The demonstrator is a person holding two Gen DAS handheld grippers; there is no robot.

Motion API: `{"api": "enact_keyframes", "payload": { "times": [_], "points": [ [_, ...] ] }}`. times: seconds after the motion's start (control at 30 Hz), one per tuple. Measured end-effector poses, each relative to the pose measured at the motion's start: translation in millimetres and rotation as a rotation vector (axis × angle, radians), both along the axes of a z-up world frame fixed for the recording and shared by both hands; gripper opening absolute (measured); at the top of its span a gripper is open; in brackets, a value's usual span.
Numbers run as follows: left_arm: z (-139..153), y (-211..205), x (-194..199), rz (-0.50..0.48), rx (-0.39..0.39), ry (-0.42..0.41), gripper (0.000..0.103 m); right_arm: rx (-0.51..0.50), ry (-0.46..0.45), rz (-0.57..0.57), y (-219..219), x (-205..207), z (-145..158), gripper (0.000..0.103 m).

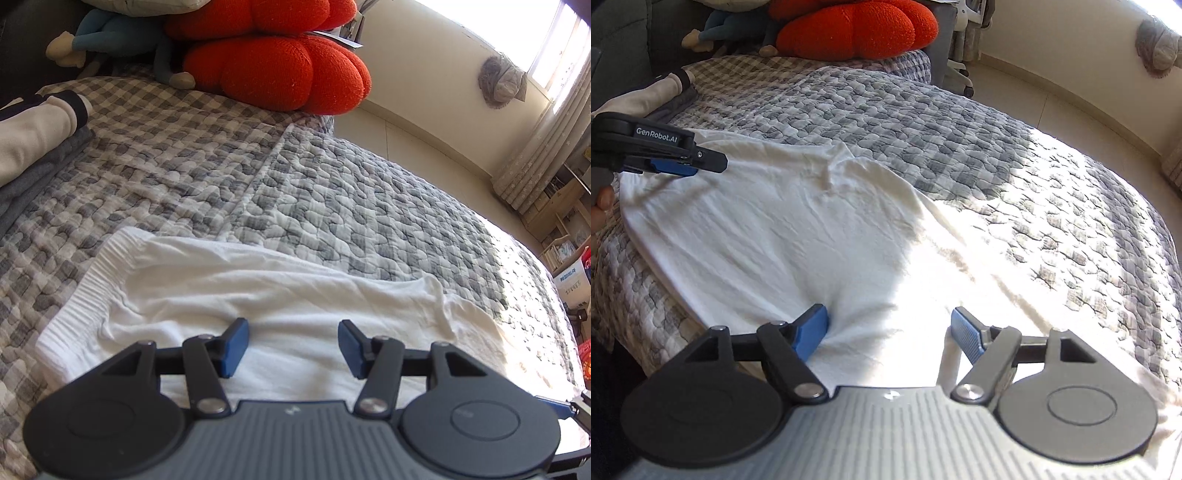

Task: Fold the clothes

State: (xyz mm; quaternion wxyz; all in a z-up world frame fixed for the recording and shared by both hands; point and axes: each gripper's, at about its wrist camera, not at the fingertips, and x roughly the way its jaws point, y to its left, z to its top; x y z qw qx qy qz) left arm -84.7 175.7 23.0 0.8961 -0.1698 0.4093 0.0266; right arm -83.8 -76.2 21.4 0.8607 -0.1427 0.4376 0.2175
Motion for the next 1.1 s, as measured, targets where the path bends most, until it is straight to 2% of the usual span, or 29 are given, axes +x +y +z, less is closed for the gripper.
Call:
{"api": "enact_keyframes", "payload": {
  "times": [0.37, 0.53, 0.77, 1.1],
  "points": [
    [-1.6, -3.7, -0.4, 0.001, 0.025, -0.004, 0.055, 0.027, 0.023, -0.076, -83.5, -17.1, -0.8, 0.086],
    [-1.6, -4.3, -0.8, 0.007, 0.025, -0.005, 0.055, 0.034, 0.028, -0.108, -107.3, -24.0, -4.2, 0.091],
    [-2.0, -6.3, -1.4, 0.007, 0.037, -0.01, 0.057, 0.052, 0.023, -0.126, -138.7, -33.9, -6.5, 0.091],
    [-2.2, -8.7, -1.9, 0.002, 0.05, -0.015, 0.059, 0.053, 0.021, -0.264, -195.8, -42.3, -8.8, 0.093]
  ]
}}
